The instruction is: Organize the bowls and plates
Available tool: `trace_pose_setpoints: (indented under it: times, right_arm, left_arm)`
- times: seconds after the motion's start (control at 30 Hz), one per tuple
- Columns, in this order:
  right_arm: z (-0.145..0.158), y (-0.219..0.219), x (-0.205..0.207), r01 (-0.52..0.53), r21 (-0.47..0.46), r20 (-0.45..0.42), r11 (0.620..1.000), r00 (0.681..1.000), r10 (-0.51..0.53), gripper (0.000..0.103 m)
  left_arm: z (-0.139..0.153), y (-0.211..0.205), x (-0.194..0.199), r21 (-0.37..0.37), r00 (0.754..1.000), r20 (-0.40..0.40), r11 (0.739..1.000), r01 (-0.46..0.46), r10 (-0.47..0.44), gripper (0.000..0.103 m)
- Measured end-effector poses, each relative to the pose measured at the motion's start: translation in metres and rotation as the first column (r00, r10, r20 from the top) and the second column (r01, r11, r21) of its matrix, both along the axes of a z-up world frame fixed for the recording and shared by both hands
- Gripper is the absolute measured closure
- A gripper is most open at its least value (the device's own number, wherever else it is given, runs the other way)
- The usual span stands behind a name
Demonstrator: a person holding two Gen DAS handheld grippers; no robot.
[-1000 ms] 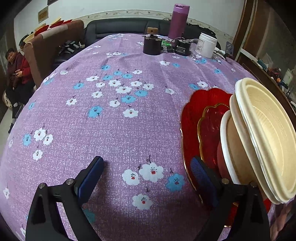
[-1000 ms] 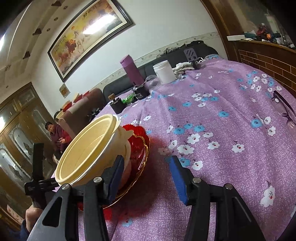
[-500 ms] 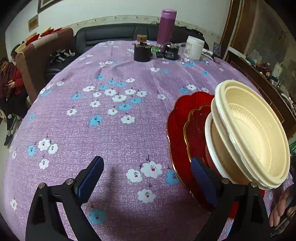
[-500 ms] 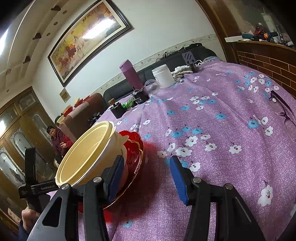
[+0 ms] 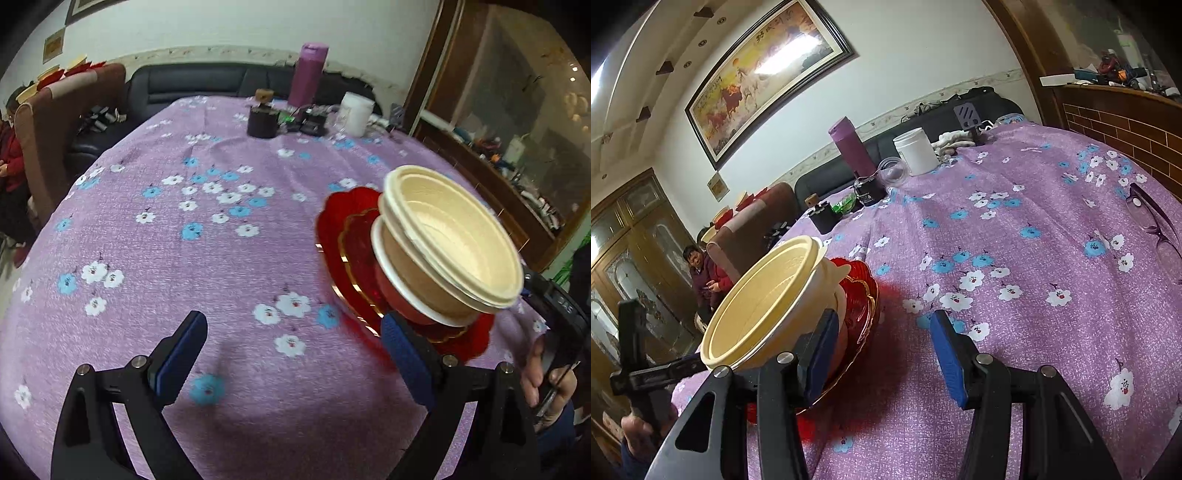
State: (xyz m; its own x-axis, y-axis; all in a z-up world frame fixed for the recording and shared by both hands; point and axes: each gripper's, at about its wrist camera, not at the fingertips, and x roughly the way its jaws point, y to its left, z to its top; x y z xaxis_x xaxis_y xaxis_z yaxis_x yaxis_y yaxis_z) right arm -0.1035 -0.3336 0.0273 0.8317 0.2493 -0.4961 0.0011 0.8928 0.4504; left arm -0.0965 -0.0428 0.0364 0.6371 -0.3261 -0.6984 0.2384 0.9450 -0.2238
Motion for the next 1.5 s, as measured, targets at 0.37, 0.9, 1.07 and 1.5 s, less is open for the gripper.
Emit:
trace_pose_setpoints:
  times: [0.37, 0.9, 1.07, 1.5]
  right_arm:
    - [0.003, 0.024, -0.011, 0.015, -0.121, -0.003, 0.993, 1.000, -0.015, 0.047]
    - [0.005, 0.051, -0.020, 0.011, -0.212, 0.008, 0.977, 1.000, -0.009, 0.032]
    - [0.006, 0.052, -0.023, 0.026, -0.220, 0.015, 0.975, 1.000, -0.023, 0.025]
    - [0.009, 0.054, -0.035, 0.063, -0.242, 0.051, 0.968, 0.997, -0.052, 0.017]
  left_arm:
    - [0.005, -0.018, -0.027, 0.000, 0.983, 0.179, 0.999, -0.048, 0.048, 0.002]
    - [0.007, -0.027, -0.030, 0.154, 0.979, 0.198, 0.985, -0.075, 0.043, 0.000]
    - [0.008, -0.034, -0.033, 0.206, 0.976, 0.214, 0.976, -0.076, 0.031, 0.000]
    - [0.007, -0.034, -0.037, 0.240, 0.977, 0.201, 0.964, -0.117, 0.069, 0.000]
